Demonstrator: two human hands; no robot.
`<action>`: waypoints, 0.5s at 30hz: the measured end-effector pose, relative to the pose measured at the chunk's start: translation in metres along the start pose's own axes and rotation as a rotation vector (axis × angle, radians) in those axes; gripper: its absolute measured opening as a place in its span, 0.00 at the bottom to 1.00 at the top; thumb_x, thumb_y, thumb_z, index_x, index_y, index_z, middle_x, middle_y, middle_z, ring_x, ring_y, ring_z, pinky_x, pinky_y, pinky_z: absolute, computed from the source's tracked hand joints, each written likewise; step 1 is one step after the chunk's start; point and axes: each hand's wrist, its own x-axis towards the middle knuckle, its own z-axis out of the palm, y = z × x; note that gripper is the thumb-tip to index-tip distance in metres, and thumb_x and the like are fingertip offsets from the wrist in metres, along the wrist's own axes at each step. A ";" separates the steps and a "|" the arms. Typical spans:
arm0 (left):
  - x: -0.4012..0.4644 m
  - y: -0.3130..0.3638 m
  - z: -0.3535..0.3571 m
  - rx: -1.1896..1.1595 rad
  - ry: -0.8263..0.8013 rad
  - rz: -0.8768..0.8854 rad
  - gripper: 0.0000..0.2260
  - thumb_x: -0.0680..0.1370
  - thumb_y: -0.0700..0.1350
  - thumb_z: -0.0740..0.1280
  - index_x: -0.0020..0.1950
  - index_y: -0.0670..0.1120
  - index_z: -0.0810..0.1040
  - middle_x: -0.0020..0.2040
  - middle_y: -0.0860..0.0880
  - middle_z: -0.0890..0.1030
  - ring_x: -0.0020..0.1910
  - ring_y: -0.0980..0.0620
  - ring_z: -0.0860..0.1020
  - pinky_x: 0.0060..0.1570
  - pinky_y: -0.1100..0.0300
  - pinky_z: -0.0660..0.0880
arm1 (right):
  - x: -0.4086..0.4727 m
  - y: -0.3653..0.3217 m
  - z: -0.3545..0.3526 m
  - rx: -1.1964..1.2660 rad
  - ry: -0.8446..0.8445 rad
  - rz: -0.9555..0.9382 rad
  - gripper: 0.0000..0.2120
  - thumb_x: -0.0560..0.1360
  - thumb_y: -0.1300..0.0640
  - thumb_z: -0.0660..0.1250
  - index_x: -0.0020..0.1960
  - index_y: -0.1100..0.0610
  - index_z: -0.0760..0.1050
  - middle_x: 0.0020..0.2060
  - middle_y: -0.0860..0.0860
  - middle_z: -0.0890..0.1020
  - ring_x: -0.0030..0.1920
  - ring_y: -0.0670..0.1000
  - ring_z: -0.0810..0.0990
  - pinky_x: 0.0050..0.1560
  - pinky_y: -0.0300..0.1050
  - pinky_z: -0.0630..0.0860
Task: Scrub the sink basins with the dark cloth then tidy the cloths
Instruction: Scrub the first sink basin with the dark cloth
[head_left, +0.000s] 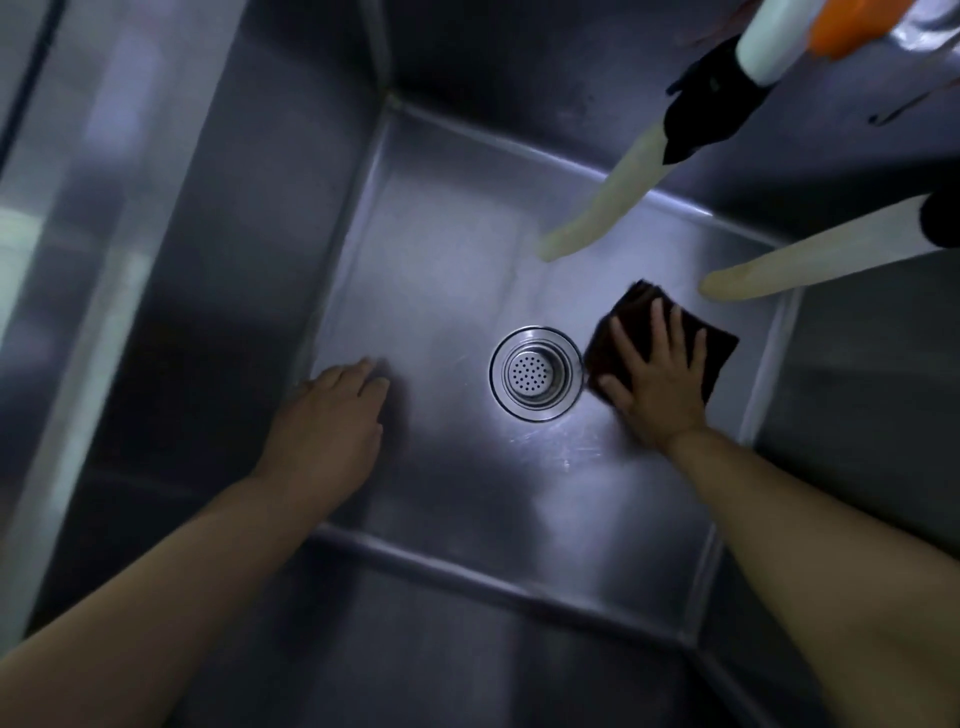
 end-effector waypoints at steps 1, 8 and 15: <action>0.001 0.000 0.000 -0.007 0.005 -0.002 0.24 0.64 0.39 0.75 0.59 0.37 0.78 0.61 0.37 0.77 0.57 0.37 0.77 0.54 0.42 0.76 | 0.017 -0.003 -0.006 0.011 -0.002 0.047 0.34 0.72 0.36 0.50 0.75 0.46 0.58 0.75 0.64 0.54 0.74 0.66 0.51 0.69 0.67 0.46; 0.002 0.001 0.006 0.033 0.021 0.034 0.25 0.61 0.41 0.77 0.57 0.38 0.79 0.59 0.37 0.79 0.54 0.38 0.79 0.50 0.44 0.78 | 0.117 -0.073 -0.039 0.054 0.043 -0.025 0.30 0.78 0.39 0.54 0.76 0.41 0.47 0.77 0.57 0.42 0.75 0.62 0.38 0.71 0.67 0.38; 0.001 -0.009 0.000 0.018 0.031 -0.072 0.22 0.68 0.42 0.74 0.61 0.39 0.77 0.65 0.40 0.75 0.60 0.40 0.75 0.56 0.49 0.73 | 0.119 -0.129 -0.026 -0.107 0.022 -0.314 0.31 0.77 0.34 0.47 0.76 0.39 0.40 0.77 0.55 0.40 0.75 0.61 0.35 0.70 0.68 0.39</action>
